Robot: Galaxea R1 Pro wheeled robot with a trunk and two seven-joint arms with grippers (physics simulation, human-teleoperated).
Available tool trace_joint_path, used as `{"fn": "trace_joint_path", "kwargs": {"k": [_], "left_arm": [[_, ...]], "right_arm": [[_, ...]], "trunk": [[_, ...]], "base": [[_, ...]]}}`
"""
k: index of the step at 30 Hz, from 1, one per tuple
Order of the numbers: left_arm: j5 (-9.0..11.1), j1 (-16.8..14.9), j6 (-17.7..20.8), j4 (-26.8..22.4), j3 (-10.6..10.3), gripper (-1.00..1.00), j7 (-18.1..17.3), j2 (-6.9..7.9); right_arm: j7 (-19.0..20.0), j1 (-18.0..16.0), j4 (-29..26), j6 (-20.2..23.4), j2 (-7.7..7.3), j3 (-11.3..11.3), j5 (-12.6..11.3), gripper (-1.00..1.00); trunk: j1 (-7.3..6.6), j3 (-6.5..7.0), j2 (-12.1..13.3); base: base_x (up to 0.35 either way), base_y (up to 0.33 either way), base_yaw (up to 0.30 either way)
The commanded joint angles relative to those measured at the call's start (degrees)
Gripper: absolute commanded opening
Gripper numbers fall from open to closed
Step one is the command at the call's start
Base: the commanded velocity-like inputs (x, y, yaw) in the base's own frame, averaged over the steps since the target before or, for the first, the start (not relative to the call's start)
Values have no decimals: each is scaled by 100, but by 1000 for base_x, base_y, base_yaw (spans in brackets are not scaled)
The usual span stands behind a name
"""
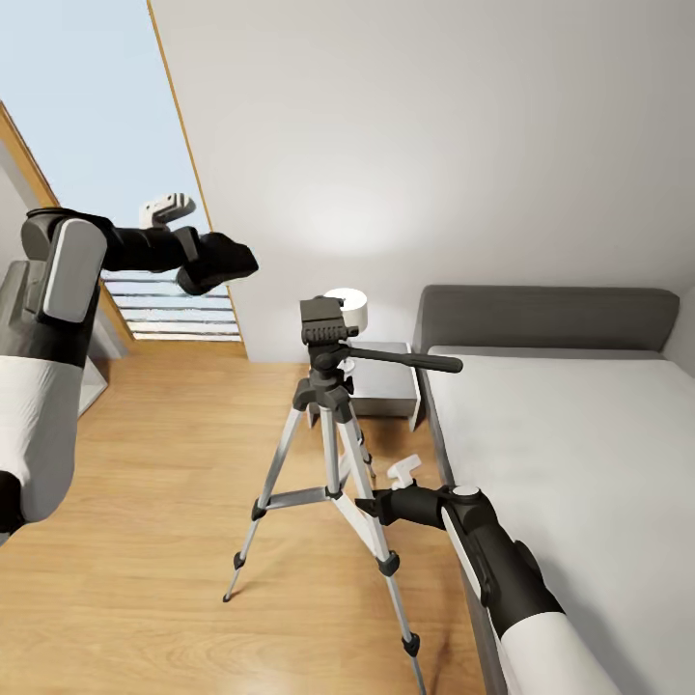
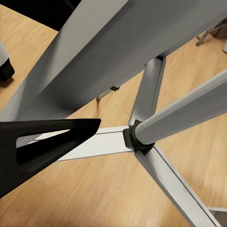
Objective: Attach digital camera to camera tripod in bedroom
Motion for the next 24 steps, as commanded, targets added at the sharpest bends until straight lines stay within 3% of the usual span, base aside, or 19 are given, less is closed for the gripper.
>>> {"fn": "trace_joint_path", "kwargs": {"k": [1, 13, 19, 24], "left_arm": [[23, -7, 7, -128, -6, -100, -20, 2], [8, -13, -50, -641, 16, -100, -68, -7], [-12, -16, -538, -671, -7, -100, -72, 0], [8, -14, -699, -776, -27, -100, -79, -4]], "right_arm": [[36, -5, -6, -20, 5, -9, 121, -100], [36, -5, -6, -20, 6, -9, 121, -100], [36, -5, -6, -18, 7, -9, 121, -100], [36, -5, -6, -17, 7, -9, 121, -100]], "trunk": [[4, -12, -11], [4, -12, -11], [4, -12, -11], [4, -12, -11]], "base": [[0, 0, 0], [0, 0, 0], [0, 0, 0], [0, 0, 0]]}}
